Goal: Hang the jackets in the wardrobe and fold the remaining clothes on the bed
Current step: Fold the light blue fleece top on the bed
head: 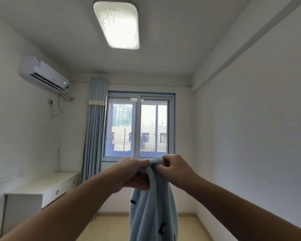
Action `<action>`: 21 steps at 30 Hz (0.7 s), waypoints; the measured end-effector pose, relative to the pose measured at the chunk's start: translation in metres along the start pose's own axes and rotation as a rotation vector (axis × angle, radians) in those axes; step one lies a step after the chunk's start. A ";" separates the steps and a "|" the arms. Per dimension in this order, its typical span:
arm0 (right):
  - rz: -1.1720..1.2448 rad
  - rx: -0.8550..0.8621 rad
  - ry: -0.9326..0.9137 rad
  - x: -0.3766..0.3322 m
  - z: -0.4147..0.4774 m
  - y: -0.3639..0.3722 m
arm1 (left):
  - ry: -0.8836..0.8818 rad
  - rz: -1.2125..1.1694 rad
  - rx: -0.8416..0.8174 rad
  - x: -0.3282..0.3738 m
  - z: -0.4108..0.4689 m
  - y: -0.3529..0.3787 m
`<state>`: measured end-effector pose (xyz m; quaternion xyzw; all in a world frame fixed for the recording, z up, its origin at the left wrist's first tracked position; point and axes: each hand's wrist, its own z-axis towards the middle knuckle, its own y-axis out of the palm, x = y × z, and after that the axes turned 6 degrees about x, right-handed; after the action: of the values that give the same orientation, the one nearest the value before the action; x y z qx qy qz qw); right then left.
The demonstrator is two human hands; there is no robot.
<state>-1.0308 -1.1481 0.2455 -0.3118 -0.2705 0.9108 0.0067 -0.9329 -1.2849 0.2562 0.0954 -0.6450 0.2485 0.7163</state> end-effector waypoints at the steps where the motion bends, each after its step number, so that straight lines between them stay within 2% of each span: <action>1: -0.020 -0.026 -0.020 -0.001 0.000 -0.001 | 0.011 0.010 -0.023 0.000 -0.001 -0.001; 5: 0.093 -0.164 -0.021 0.001 -0.002 -0.011 | 0.063 0.068 -0.241 0.005 -0.005 -0.016; 7: 0.142 -0.240 -0.042 0.002 -0.004 -0.015 | 0.128 0.178 -0.284 0.006 -0.005 -0.021; 10: 0.147 -0.302 -0.096 0.003 -0.006 -0.016 | 0.281 0.433 -0.196 0.009 -0.002 -0.023; 14: 0.120 -0.305 -0.128 0.006 -0.008 -0.012 | 0.492 0.759 -0.069 0.011 0.007 -0.022; 17: 0.139 -0.282 -0.128 0.012 -0.012 -0.010 | 0.605 0.750 -0.009 -0.002 0.011 -0.025; 21: 0.194 -0.206 -0.136 0.019 -0.009 -0.020 | 0.753 0.587 -0.020 -0.039 0.004 -0.046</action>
<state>-1.0439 -1.1230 0.2385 -0.2733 -0.3310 0.8936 -0.1315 -0.9161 -1.3349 0.2272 -0.1943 -0.3427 0.4514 0.8006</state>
